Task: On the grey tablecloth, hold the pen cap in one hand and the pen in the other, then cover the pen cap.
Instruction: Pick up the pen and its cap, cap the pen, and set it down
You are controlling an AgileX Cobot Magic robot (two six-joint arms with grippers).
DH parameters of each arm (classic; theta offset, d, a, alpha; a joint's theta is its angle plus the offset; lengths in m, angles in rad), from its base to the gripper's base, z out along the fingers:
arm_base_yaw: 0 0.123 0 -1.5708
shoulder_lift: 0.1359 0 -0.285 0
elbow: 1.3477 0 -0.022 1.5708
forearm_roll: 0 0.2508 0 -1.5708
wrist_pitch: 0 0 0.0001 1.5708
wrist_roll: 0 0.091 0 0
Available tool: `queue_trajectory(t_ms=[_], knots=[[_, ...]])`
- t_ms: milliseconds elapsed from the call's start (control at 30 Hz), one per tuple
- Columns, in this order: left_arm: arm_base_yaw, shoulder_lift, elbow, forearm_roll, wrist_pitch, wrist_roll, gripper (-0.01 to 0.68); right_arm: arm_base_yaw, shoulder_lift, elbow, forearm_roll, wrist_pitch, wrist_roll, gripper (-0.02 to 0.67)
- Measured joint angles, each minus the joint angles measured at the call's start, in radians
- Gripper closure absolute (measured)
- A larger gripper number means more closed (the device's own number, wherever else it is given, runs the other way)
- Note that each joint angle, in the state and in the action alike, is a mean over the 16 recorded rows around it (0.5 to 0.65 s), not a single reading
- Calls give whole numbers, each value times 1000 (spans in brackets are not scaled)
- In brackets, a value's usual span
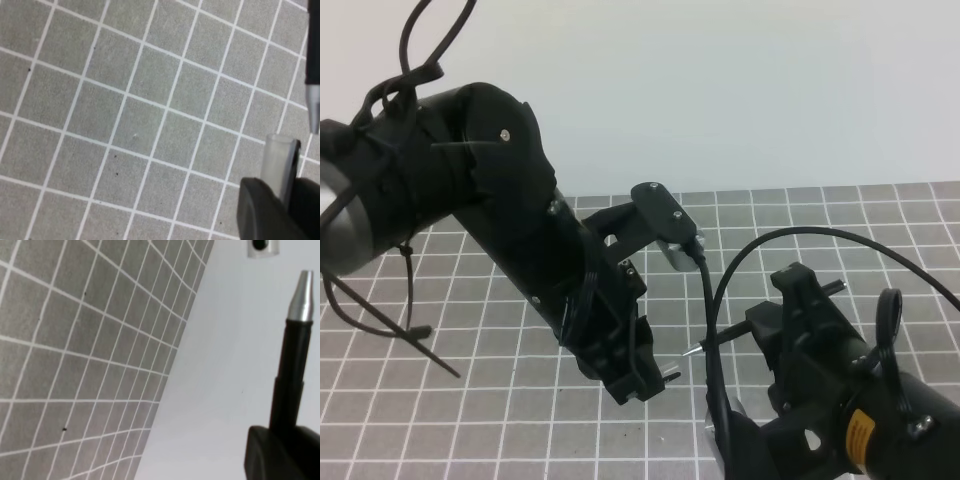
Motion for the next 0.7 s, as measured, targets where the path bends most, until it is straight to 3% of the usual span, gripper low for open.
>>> queue_trajectory(t_ms=[700], knots=[[1,3,-1,-59,4,-5,595,0,0,0,94,-49,-71,573]])
